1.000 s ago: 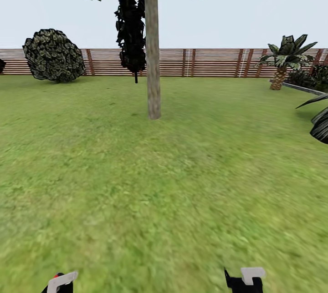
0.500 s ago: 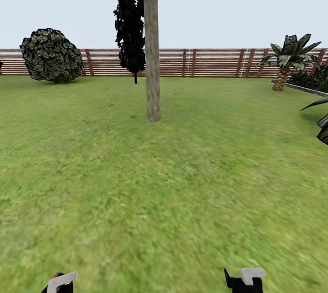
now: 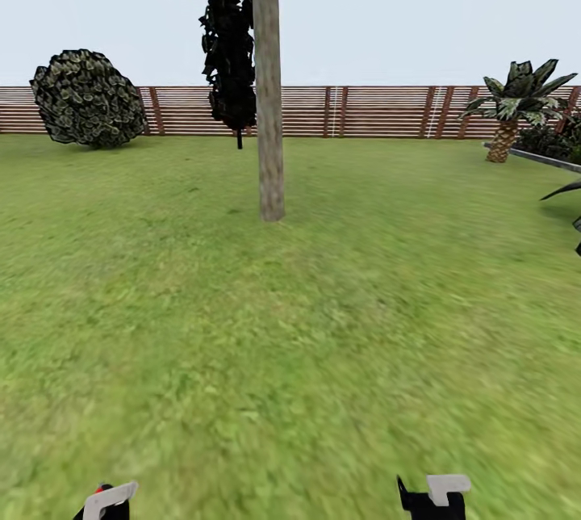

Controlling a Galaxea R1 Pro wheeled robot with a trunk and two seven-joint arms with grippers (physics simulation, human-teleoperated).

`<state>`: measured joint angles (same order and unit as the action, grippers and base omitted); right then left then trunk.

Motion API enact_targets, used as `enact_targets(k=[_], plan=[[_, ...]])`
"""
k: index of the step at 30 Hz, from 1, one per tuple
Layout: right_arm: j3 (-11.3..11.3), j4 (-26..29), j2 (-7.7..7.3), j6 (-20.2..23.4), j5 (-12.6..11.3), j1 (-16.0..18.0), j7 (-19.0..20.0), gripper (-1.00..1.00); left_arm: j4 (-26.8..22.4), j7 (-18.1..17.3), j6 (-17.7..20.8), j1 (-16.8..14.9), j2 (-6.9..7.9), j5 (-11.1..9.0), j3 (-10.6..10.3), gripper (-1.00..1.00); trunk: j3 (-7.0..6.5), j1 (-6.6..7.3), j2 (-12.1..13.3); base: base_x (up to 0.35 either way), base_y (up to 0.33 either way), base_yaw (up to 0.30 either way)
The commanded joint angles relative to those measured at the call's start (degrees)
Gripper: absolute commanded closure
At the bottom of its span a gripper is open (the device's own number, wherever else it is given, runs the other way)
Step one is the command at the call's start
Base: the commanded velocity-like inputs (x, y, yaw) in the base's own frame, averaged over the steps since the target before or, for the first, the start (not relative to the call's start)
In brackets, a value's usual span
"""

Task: In the garden, pick up the pesticide atomizer on the floor and spray pesticide onto both trees until each tree trunk is fully covered.

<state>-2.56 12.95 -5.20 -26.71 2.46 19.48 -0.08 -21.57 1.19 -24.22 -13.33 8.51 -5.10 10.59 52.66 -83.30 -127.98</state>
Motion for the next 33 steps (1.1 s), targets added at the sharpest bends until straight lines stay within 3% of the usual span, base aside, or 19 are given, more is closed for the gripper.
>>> enact_targets(k=[1,33], plan=[[-0.25,-0.03,0.02,-0.18,0.26,0.03,-0.01,-1.0,0.04,-0.05,-0.19,-0.03,0.01,-0.52,-0.13,1.0,0.05,-0.02,-0.02,0.339,0.0,0.0],[-0.25,-0.03,0.02,-0.18,0.26,0.03,-0.01,-1.0,0.04,-0.05,-0.21,-0.03,0.01,-0.51,-0.13,1.0,0.05,-0.02,-0.02,0.339,0.0,0.0]])
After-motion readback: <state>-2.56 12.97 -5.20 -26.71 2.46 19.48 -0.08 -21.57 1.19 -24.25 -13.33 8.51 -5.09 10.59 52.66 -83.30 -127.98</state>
